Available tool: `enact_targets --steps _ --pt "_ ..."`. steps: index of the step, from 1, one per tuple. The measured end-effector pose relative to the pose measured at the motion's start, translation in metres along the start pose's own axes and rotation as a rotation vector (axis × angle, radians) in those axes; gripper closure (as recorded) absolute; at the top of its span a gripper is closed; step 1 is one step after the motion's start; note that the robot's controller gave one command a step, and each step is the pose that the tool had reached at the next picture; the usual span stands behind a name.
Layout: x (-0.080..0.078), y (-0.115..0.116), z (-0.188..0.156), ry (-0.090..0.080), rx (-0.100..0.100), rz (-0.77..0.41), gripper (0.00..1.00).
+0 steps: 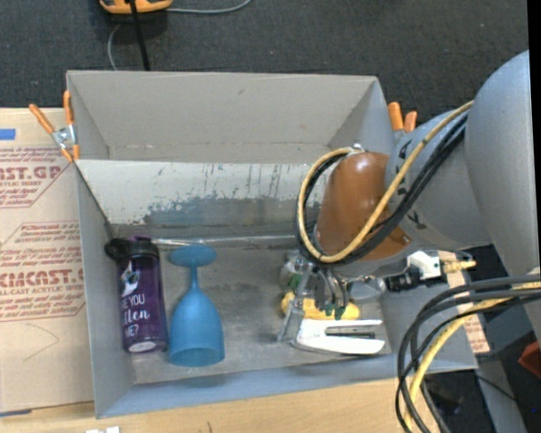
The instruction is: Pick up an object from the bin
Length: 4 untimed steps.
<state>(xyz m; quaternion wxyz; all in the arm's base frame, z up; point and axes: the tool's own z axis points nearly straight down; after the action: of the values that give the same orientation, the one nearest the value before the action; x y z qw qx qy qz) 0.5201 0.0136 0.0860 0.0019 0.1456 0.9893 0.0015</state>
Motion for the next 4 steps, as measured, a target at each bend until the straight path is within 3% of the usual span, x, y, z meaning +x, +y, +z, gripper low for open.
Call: enact_targets --steps 1,2,3,4 --pt "0.004 -0.032 0.017 0.006 0.000 -0.102 0.00" --pt "-0.004 -0.054 0.017 0.006 -0.004 -0.049 0.00" --pt "-0.003 -0.046 -0.004 0.006 -0.004 0.034 1.00" --pt "-0.003 -0.046 -0.004 0.006 -0.004 0.034 1.00"
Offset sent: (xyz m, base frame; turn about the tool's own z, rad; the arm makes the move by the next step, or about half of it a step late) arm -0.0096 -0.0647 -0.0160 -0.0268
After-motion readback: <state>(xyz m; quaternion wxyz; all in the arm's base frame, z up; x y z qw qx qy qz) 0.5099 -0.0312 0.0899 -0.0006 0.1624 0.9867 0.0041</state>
